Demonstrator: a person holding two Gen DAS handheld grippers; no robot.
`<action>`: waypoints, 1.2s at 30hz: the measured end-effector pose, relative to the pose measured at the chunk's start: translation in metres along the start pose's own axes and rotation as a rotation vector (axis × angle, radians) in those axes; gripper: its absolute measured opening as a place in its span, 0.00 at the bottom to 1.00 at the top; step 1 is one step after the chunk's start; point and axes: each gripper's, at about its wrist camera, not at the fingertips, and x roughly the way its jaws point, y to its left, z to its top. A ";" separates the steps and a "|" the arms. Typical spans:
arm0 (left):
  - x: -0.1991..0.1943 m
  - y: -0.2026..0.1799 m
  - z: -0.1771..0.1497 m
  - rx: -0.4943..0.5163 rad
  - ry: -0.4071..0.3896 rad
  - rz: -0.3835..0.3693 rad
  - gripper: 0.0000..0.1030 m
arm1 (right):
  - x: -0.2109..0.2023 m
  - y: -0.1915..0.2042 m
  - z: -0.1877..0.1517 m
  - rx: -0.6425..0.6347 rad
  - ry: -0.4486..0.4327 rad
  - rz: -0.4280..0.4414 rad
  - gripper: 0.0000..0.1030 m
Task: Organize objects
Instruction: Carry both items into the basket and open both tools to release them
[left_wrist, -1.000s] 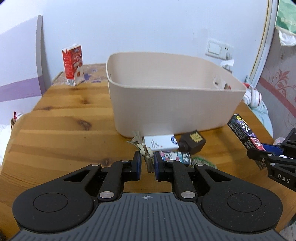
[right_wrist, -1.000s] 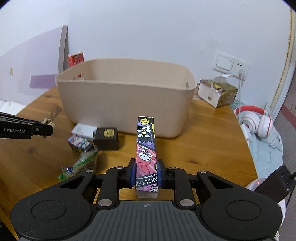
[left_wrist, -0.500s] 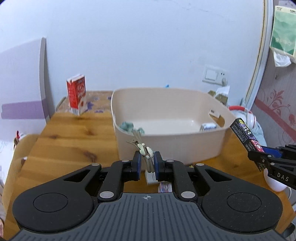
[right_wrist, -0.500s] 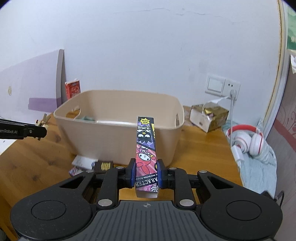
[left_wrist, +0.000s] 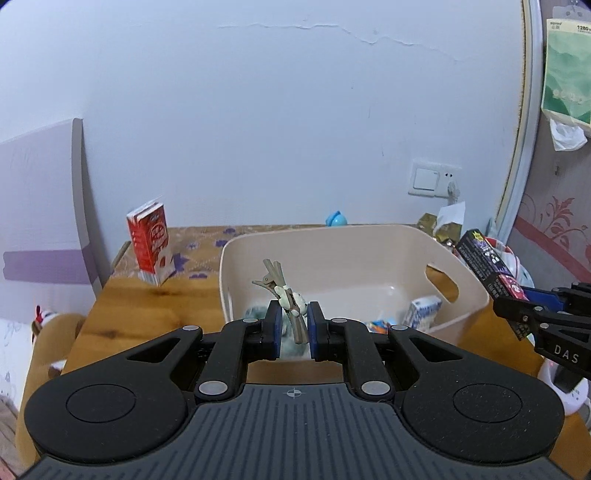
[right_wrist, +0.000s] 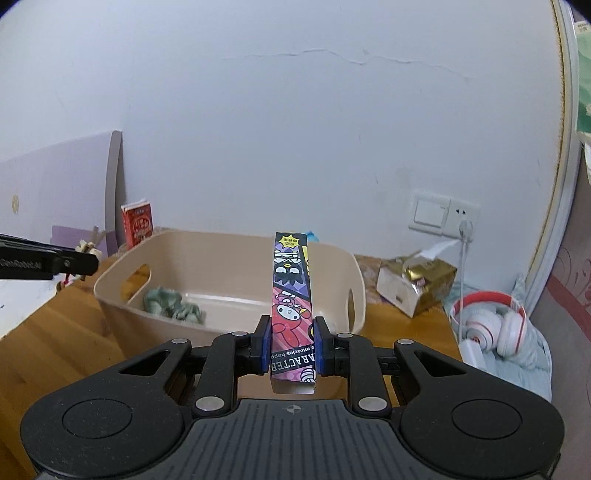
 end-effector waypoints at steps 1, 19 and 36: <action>0.005 -0.001 0.003 -0.001 0.004 0.000 0.14 | 0.003 0.000 0.004 0.001 -0.006 0.001 0.22; 0.097 -0.020 0.018 0.055 0.100 0.026 0.14 | 0.066 -0.010 0.031 0.032 0.028 0.032 0.22; 0.146 -0.018 0.000 0.086 0.243 0.077 0.14 | 0.137 0.000 0.027 -0.053 0.202 0.003 0.22</action>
